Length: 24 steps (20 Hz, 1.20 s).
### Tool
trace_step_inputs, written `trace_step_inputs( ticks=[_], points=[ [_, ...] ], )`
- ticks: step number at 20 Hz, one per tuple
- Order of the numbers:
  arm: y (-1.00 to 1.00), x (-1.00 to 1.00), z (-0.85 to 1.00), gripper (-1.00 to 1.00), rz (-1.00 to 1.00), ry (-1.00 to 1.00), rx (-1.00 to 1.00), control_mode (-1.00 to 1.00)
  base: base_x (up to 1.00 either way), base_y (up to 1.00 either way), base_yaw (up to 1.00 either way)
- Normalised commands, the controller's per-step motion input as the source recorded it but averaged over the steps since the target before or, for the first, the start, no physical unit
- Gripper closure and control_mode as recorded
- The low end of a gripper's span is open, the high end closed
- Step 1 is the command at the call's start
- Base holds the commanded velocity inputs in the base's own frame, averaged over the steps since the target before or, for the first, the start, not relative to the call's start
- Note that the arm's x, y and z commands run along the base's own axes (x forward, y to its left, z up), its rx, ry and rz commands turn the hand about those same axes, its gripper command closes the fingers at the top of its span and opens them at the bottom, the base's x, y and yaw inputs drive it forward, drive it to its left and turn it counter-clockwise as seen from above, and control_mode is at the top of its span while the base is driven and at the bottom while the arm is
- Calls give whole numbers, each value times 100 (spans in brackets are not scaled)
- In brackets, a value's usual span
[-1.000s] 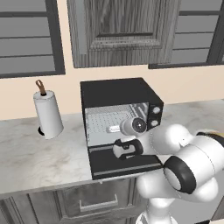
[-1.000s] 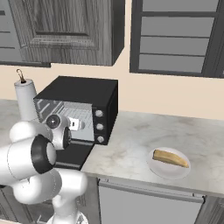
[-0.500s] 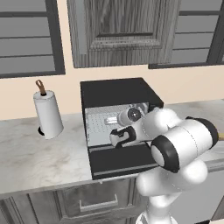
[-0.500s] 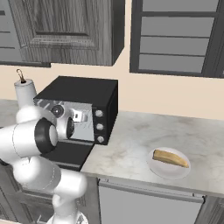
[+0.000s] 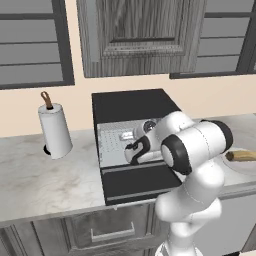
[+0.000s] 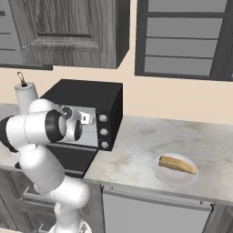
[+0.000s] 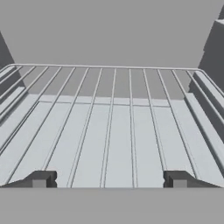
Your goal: Pull the toaster oven rack outwards. Pick up the baguette from the plate and place it on the toaster oven rack. Close the toaster oven door fully and set the temperature to the lowest setting.
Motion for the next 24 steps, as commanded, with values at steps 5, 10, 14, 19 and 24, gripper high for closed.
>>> trace_step_inputs(
  ticks=[5, 10, 14, 19, 24],
  points=[
    [-11, -25, -63, -100, -1, 8, -1, -100, 0, 0, 0],
    [-39, -85, -69, -100, -9, 20, 0, -100, 0, 0, 0],
    [-50, -84, -63, -100, -13, 33, 0, -100, 0, 0, 0],
    [-49, -81, -49, -100, -13, 47, 0, -100, 0, 0, 0],
    [-39, -76, -28, -100, -14, 66, 0, -100, 0, 0, 0]
  ],
)
